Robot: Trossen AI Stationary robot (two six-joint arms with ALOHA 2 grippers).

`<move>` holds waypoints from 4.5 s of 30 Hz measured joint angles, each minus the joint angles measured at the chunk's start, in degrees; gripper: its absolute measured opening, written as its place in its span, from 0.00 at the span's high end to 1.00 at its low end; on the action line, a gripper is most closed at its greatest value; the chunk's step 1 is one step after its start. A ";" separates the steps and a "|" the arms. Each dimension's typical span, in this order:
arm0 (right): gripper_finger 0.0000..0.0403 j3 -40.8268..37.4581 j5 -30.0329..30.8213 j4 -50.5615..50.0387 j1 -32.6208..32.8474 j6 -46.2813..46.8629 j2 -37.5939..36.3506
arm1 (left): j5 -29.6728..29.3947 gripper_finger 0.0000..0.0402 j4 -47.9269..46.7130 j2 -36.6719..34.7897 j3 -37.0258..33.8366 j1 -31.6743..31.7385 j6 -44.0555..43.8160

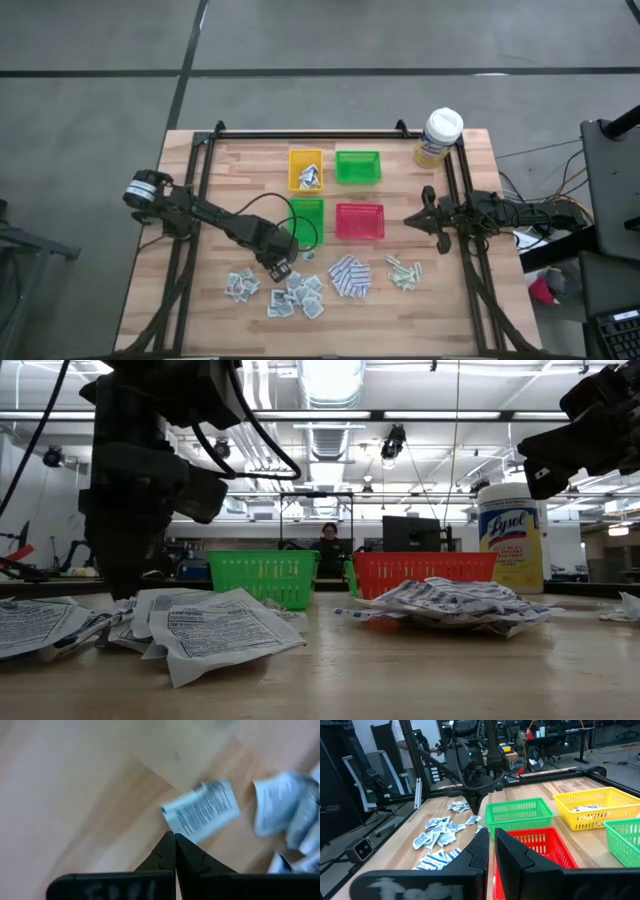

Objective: Pick & Place First Aid Supplies
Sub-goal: Put the blue alcohol pad into the yellow bin

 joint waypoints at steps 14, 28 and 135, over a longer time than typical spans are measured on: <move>0.93 -0.02 0.00 0.00 0.01 0.00 0.00 | -1.00 0.98 -2.42 -2.83 0.37 0.07 0.30; 0.93 0.00 0.00 0.00 0.00 0.01 0.00 | -4.83 0.84 1.79 -3.65 4.88 -0.02 20.65; 0.93 -0.02 0.00 0.00 0.00 0.01 0.00 | -34.85 1.00 -5.46 -1.13 22.89 13.89 22.51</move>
